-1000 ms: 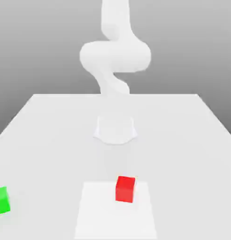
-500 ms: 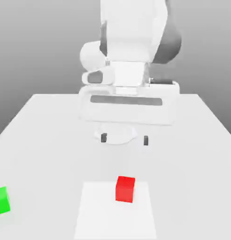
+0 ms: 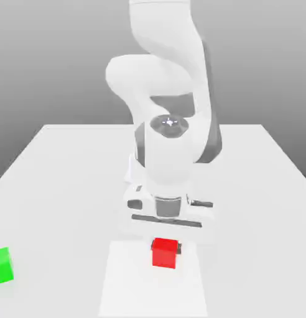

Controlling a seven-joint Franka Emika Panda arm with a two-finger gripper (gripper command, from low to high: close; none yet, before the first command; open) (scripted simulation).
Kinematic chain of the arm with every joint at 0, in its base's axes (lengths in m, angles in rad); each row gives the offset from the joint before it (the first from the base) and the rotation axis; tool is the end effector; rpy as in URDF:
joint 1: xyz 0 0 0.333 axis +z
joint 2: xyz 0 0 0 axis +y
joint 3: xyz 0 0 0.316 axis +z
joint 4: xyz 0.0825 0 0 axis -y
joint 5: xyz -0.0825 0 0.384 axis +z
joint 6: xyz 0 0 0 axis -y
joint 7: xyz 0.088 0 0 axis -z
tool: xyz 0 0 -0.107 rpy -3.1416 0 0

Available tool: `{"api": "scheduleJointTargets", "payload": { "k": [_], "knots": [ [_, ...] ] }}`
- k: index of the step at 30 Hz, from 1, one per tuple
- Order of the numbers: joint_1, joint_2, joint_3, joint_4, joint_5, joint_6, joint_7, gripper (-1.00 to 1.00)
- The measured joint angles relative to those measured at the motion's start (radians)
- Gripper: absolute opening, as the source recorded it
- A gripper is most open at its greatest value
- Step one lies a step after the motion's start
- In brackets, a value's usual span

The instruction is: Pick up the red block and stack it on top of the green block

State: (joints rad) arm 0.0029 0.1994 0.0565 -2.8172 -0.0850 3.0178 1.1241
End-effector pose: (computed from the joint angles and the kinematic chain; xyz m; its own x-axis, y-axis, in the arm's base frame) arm 0.3600 0.0294 0.1489 0.5558 -0.8313 0.0004 -0.8313 -0.5558 -0.0020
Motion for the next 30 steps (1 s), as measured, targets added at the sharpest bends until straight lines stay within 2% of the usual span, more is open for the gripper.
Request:
{"api": "scheduleJointTargets", "payload": {
  "k": [3, 9, 12, 17, 22, 26, 27, 30],
  "knots": [
    [0.003, -0.016, 0.0, -0.002, 0.011, -0.013, -0.007, -1.0],
    [-0.001, -0.215, 0.024, -0.03, 0.088, -0.184, -0.063, -1.0],
    [-0.052, -0.205, -0.053, 0.046, 0.117, -0.249, -0.003, -1.0],
    [-0.251, -0.123, -0.168, 0.223, 0.152, -0.346, 0.149, -1.0],
    [-0.374, -0.037, -0.296, 0.392, 0.175, -0.435, 0.304, -1.0],
    [-0.431, 0.1, -0.305, 0.449, 0.244, -0.363, 0.304, -1.0],
    [-0.441, 0.133, -0.294, 0.452, 0.261, -0.334, 0.294, 1.0],
    [-0.441, 0.133, -0.294, 0.452, 0.261, -0.334, 0.294, 1.0]
  ]
}}
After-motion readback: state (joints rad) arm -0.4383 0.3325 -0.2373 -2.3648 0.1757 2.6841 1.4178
